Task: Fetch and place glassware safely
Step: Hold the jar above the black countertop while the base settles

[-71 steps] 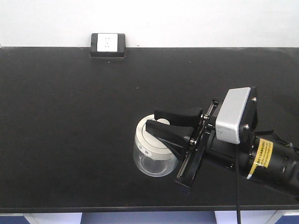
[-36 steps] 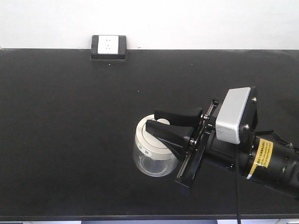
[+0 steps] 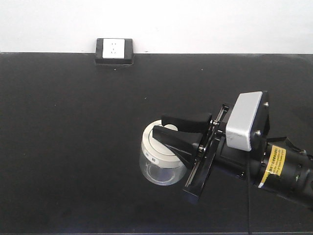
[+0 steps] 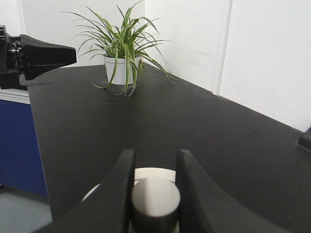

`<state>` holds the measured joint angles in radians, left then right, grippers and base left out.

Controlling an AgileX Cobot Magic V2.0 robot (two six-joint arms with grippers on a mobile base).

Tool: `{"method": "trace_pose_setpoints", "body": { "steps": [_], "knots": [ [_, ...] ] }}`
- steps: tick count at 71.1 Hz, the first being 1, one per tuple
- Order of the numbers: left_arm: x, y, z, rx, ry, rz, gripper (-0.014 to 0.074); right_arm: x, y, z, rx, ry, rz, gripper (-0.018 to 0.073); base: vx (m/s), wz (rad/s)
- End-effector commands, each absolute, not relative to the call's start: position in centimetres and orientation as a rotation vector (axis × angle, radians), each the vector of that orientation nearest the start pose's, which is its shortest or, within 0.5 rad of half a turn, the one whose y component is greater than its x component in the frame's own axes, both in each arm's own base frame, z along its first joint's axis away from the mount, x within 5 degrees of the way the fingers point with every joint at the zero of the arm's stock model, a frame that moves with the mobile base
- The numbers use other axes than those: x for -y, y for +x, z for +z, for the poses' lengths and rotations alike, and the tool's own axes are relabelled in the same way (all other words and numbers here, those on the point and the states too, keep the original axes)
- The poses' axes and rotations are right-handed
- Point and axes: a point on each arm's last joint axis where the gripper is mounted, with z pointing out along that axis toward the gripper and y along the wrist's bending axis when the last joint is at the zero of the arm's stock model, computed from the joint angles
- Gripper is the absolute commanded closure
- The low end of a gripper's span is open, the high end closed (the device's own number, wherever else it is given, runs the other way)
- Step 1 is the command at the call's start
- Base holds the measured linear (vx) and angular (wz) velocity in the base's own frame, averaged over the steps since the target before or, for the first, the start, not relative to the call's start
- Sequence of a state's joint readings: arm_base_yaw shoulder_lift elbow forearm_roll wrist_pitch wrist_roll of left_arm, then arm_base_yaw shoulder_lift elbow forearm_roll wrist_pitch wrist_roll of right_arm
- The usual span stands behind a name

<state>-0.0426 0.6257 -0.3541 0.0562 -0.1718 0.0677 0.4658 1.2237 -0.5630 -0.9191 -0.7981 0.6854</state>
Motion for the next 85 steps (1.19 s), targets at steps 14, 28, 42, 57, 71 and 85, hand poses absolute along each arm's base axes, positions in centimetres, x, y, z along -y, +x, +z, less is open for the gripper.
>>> {"method": "trace_pose_setpoints", "body": {
  "steps": [14,28,42,57,71,85],
  "knots": [
    [0.78,13.48,30.98,-1.479,0.129,0.040,0.0603,-15.37,18.63,30.42,-1.273,-0.825,0.853,0.0563,0.03,0.00],
    [0.78,13.48,30.98,-1.479,0.129,0.040,0.0603,-15.37,18.63,30.42,-1.273,-0.825,0.853,0.0563,0.03,0.01],
    [0.78,13.48,30.98,-1.479,0.129,0.040,0.0603,-15.37,18.63,30.42,-1.273,-0.825,0.853,0.0563,0.03,0.01],
    [0.78,13.50,30.97,-1.479,0.129,0.040,0.0603,-15.37,18.63,30.42,-1.273,-0.825,0.853,0.0563,0.01,0.01],
    [0.78,13.50,30.97,-1.479,0.129,0.040,0.0603,-15.37,18.63,30.42,-1.273,-0.825,0.853,0.0563,0.00,0.00],
    [0.78,13.50,30.97,-1.479,0.129,0.040,0.0603,-15.37,18.63,30.42,-1.273,-0.825,0.853,0.0563,0.00,0.00]
  ]
}}
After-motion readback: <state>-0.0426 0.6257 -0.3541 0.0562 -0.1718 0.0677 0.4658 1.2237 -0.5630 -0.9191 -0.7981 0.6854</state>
